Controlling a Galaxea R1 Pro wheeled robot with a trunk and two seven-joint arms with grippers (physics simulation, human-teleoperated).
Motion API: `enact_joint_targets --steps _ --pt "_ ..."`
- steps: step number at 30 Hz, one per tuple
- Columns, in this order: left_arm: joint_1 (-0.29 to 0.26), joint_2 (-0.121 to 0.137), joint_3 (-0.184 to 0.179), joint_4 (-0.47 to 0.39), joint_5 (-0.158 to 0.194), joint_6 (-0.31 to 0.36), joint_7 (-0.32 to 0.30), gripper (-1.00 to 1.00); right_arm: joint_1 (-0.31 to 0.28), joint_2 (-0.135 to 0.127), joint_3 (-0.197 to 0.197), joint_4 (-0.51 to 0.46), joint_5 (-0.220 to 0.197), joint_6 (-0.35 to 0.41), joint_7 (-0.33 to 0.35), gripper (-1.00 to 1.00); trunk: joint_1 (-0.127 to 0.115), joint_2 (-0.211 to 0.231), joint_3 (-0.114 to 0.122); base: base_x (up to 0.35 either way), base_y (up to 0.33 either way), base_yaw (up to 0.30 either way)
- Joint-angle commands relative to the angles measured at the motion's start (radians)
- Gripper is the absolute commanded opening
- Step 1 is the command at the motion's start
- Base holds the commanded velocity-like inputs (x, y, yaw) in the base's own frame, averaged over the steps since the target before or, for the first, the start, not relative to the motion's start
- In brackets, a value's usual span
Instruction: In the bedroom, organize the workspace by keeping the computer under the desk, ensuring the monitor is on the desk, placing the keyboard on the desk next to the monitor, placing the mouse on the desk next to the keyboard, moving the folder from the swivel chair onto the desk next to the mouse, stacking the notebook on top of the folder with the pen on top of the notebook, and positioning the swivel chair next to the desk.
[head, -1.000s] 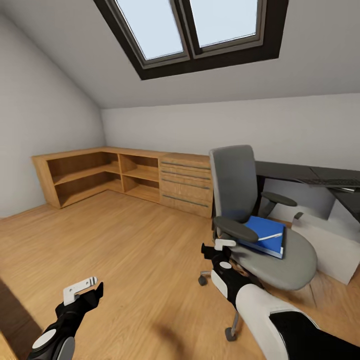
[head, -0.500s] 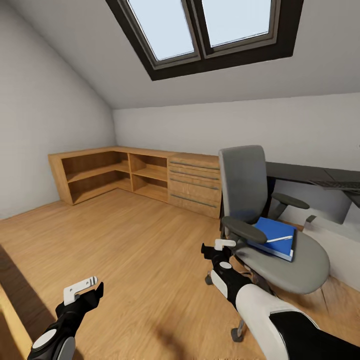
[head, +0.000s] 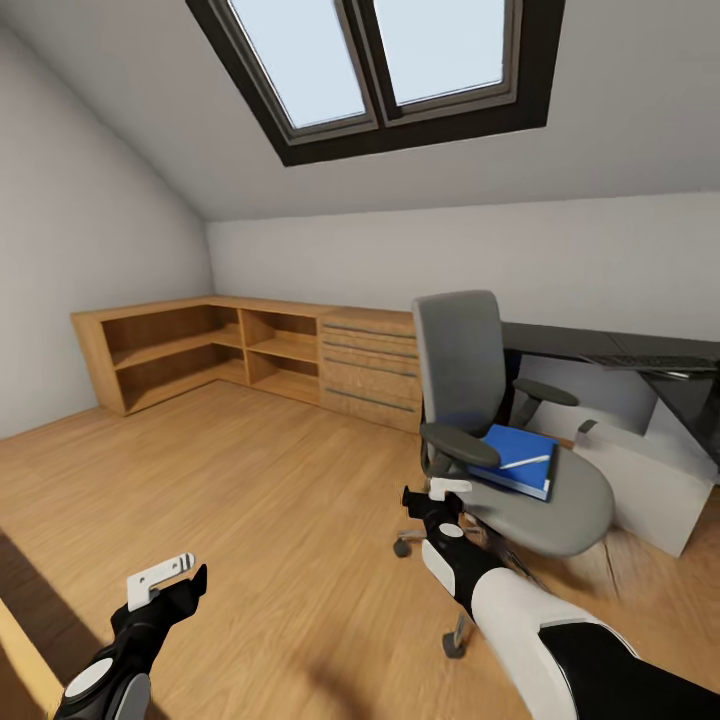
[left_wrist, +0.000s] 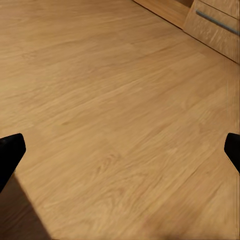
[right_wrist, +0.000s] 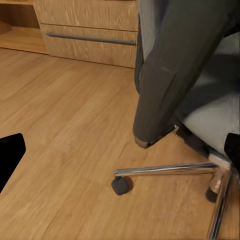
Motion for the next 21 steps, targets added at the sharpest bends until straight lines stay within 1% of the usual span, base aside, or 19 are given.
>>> enact_joint_targets --steps 1,16,21 --pt "0.0 0.0 0.001 -0.002 0.011 0.004 0.006 1.0 -0.001 0.0 0.003 0.001 -0.005 -0.004 -0.003 1.0 0.0 0.0 0.0 -0.003 0.0 -0.233" --pt "0.0 0.0 0.003 -0.004 0.011 0.003 0.006 1.0 -0.001 0.0 -0.006 0.001 -0.017 -0.009 0.012 1.0 0.0 0.0 0.011 -0.001 0.0 -0.237" --pt "0.0 0.001 0.006 -0.007 0.011 0.002 0.006 1.0 -0.001 0.0 -0.007 0.001 -0.066 -0.017 0.012 1.0 0.0 0.0 0.015 0.0 0.0 -0.245"
